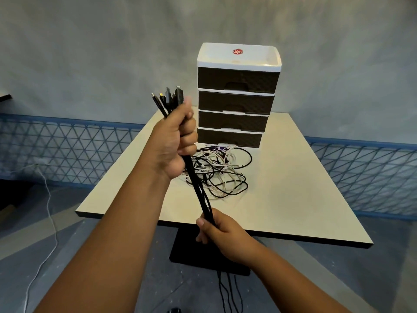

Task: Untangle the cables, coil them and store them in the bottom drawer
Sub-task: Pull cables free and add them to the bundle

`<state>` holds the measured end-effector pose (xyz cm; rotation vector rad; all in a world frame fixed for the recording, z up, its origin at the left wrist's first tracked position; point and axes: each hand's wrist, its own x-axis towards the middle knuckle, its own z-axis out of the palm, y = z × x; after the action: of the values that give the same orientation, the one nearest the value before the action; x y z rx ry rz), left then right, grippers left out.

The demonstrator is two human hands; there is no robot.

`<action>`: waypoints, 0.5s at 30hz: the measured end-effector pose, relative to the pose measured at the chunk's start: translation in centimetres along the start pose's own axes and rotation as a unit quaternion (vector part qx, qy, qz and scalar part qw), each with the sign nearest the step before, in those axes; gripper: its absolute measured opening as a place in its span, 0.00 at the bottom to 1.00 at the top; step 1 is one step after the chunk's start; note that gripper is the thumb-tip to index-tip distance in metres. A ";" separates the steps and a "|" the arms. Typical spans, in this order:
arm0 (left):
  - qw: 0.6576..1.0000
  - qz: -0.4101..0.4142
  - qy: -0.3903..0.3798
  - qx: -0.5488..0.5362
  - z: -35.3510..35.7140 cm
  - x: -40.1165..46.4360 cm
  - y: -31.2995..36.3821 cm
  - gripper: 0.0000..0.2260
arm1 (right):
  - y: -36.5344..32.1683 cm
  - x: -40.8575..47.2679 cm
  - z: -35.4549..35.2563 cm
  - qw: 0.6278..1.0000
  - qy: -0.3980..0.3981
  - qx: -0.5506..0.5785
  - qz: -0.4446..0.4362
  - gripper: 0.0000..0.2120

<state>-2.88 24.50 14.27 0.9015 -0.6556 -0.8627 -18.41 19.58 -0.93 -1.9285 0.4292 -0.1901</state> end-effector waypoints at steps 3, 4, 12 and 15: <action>1.000 -0.011 0.011 0.016 -1.9 1.4 0.6 0.18 | 1.2 1.5 -1.1 0.998 -0.043 -0.047 0.025 0.11; 1.000 -0.018 0.017 0.008 -2.6 2.1 0.8 0.19 | 1.3 2.2 -1.6 0.996 -0.068 -0.049 0.041 0.17; 0.995 -0.089 0.028 -0.038 -7.6 8.8 1.0 0.22 | -0.8 11.2 -5.6 0.993 0.074 0.028 0.084 0.07; 0.992 -0.112 0.024 -0.051 -9.4 11.6 0.7 0.21 | -1.0 15.6 -6.1 0.974 0.196 -0.072 0.081 0.07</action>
<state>10.63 18.57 11.95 0.9113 -0.4699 -1.0622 -5.84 8.66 1.32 -1.9875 0.8815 -0.4475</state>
